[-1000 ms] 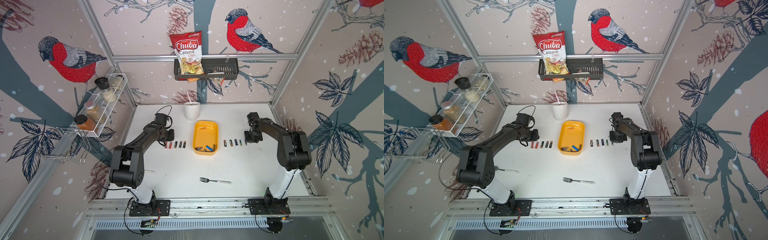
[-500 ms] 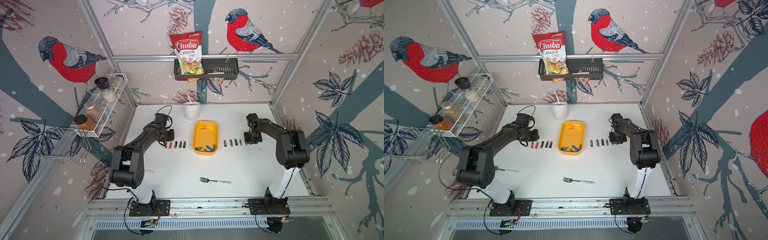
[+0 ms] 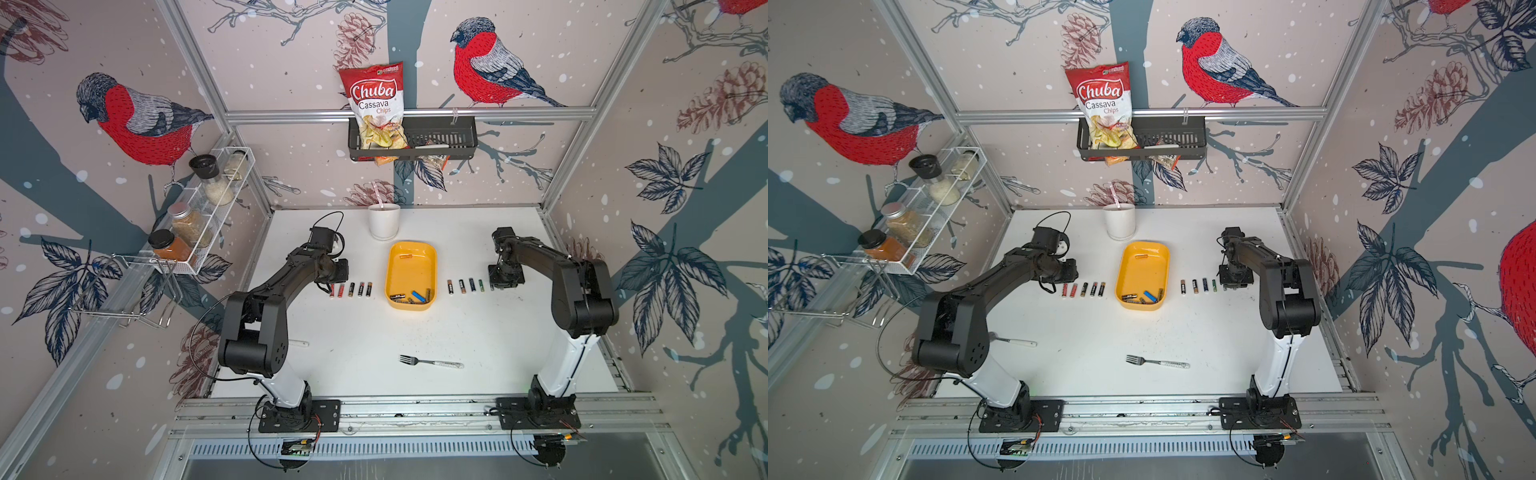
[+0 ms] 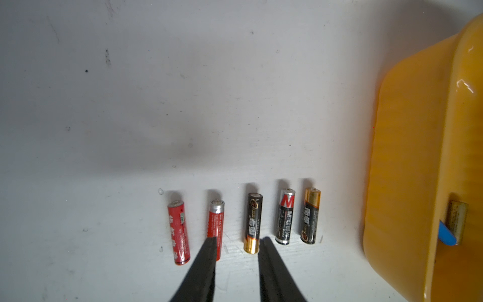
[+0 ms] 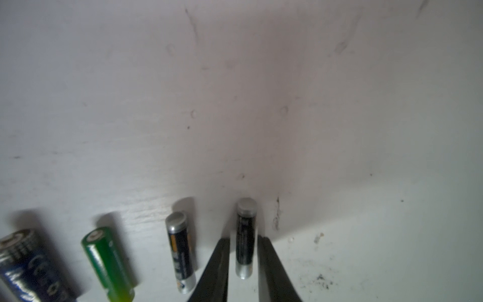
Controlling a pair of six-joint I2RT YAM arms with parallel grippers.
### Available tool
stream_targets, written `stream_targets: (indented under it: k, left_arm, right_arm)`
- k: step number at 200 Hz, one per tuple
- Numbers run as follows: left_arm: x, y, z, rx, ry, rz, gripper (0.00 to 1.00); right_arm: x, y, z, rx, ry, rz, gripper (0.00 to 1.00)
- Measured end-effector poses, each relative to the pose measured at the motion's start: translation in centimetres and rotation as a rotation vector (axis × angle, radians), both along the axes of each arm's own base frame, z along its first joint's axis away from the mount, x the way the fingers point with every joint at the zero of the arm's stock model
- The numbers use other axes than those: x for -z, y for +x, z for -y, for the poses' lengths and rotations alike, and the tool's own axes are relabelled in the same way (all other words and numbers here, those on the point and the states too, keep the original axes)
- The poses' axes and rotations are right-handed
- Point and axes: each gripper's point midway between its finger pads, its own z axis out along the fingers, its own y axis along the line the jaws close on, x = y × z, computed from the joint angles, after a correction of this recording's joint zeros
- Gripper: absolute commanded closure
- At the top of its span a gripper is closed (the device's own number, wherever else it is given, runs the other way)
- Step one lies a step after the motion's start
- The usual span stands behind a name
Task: Take the batteries out of the storage box
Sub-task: Place the battery at the center of the board.
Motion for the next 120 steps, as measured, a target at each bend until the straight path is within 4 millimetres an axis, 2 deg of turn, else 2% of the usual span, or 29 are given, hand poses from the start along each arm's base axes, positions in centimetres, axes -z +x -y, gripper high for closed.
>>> stream_targets:
  k: [99, 120]
  left_arm:
    - [-0.7, 0.4, 0.1, 0.000, -0.001, 0.014, 0.68]
    - [-1.0, 0.6, 0.2, 0.002, -0.002, 0.020, 0.67]
  right_arm:
    - [-0.3, 0.1, -0.1, -0.001, 0.008, 0.005, 0.70]
    - [-0.4, 0.1, -0.2, -0.001, 0.008, 0.010, 0.66]
